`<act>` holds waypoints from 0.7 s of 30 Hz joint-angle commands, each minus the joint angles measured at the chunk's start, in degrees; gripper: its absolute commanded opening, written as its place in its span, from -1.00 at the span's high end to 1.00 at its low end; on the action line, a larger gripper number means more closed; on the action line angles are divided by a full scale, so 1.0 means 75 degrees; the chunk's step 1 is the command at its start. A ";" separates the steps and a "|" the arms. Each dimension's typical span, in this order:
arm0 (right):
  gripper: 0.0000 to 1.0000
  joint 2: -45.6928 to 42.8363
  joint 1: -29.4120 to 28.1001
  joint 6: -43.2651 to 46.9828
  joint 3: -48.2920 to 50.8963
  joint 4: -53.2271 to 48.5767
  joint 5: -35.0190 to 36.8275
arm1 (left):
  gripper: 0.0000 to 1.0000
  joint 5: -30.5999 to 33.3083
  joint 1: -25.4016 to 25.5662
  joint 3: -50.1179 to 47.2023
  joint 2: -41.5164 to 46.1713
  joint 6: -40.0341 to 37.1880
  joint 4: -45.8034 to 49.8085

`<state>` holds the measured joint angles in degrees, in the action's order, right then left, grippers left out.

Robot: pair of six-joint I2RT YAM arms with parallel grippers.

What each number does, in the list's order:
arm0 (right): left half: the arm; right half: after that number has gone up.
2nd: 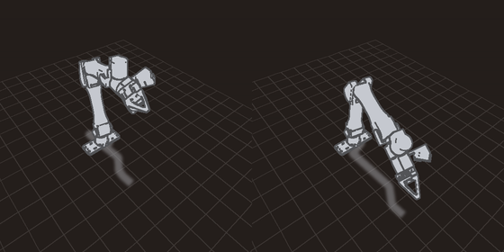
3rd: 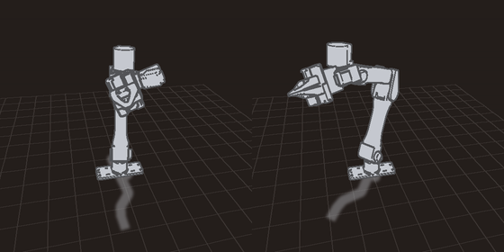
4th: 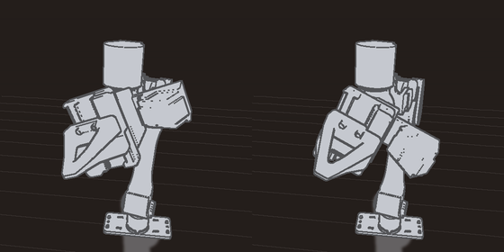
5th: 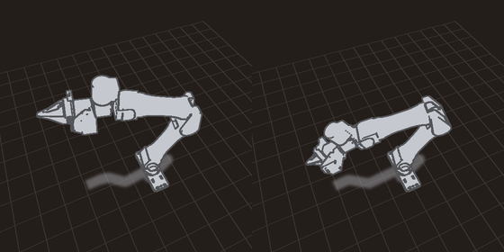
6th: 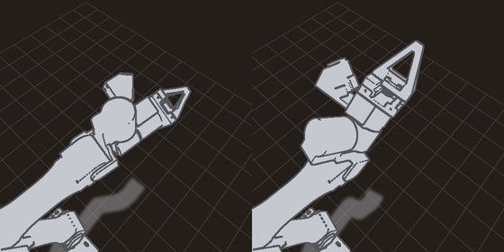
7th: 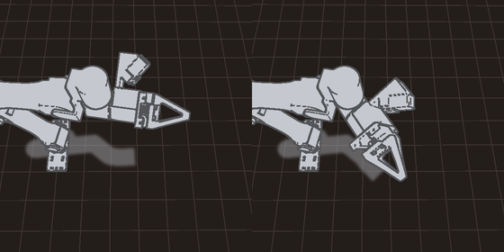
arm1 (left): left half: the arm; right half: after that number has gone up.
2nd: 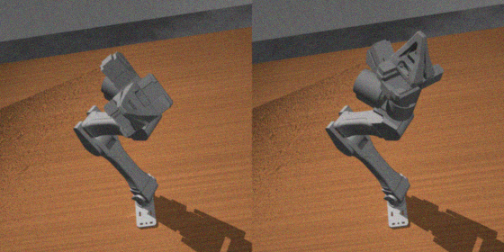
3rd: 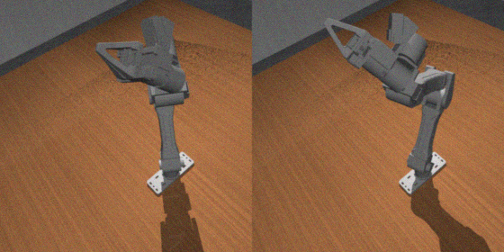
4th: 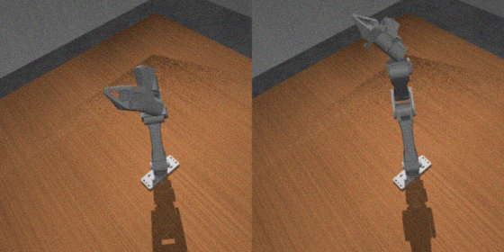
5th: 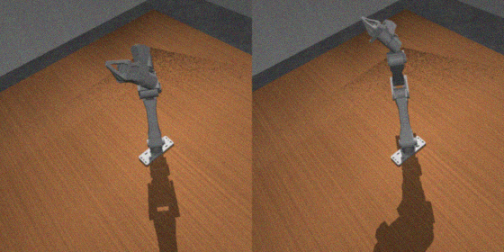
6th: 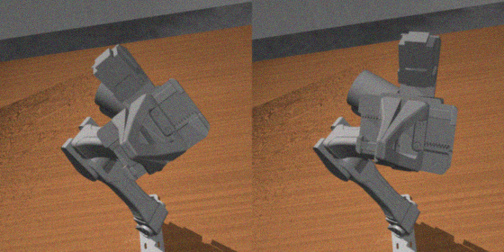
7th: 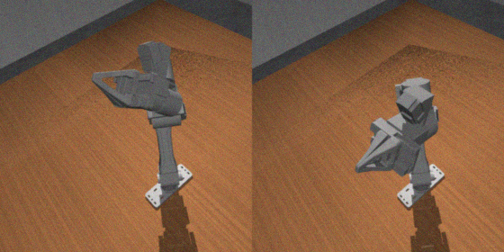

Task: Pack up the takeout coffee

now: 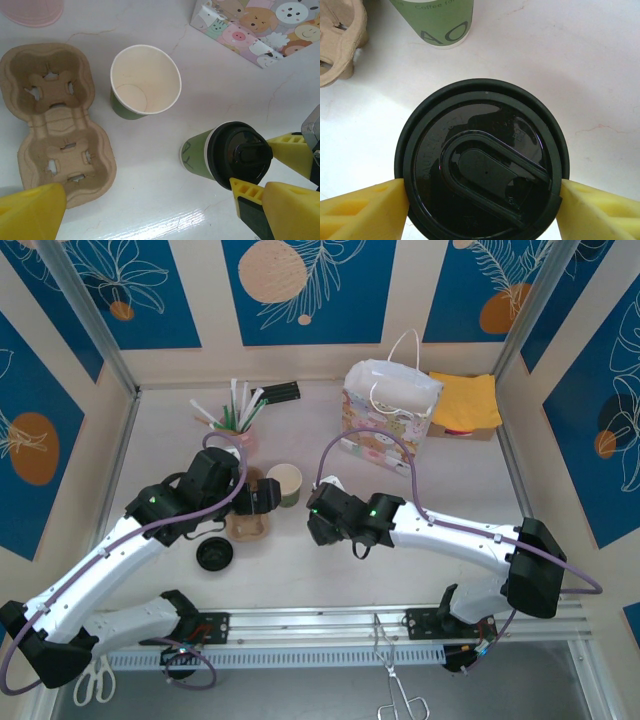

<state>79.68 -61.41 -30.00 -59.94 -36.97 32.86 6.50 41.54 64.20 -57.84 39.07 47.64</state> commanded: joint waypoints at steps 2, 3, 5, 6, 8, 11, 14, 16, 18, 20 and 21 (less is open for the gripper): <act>-0.48 -0.0188 -0.0051 0.0027 -0.0199 -0.0250 0.0133 | -1.00 0.0056 0.0061 -0.0026 0.0014 0.0006 0.0133; -0.48 -0.0183 -0.0047 0.0021 -0.0199 -0.0250 0.0119 | -1.00 0.0048 0.0072 -0.0034 0.0014 0.0014 0.0120; -0.48 -0.0193 -0.0050 0.0001 -0.0182 -0.0262 0.0145 | -1.00 0.0047 0.0065 -0.0035 -0.0003 0.0016 0.0117; -0.48 -0.0201 -0.0051 -0.0010 -0.0176 -0.0263 0.0146 | -1.00 0.0034 0.0060 -0.0030 -0.0010 0.0012 0.0117; -0.48 -0.0214 -0.0050 -0.0031 -0.0176 -0.0282 0.0143 | -1.00 0.0031 0.0063 -0.0041 -0.0007 0.0009 0.0117; -0.48 -0.0224 -0.0043 -0.0043 -0.0140 -0.0253 0.0130 | -1.00 0.0035 0.0073 -0.0043 -0.0010 0.0015 0.0105; -0.48 -0.0206 -0.0034 0.0013 -0.0196 -0.0308 0.0246 | -1.00 0.0034 0.0068 -0.0041 -0.0023 -0.0006 0.0105; -0.48 -0.0224 -0.0005 0.0078 -0.0278 -0.0318 0.0232 | -1.00 0.0032 0.0071 -0.0041 -0.0031 -0.0007 0.0105; -0.48 -0.0236 0.0042 0.0103 -0.0339 -0.0309 0.0175 | -1.00 0.0035 0.0065 -0.0039 -0.0044 -0.0015 0.0105; -0.48 -0.0230 0.0069 0.0097 -0.0351 -0.0291 0.0148 | -1.00 0.0023 0.0074 -0.0043 -0.0045 -0.0002 0.0094; -0.48 -0.0229 0.0071 0.0077 -0.0350 -0.0285 0.0137 | -1.00 0.0013 0.0073 -0.0046 -0.0047 -0.0005 0.0094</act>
<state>79.55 -61.12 -29.82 -60.60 -38.39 33.06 6.50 41.54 64.20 -57.98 39.07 47.62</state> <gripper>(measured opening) 0.741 0.998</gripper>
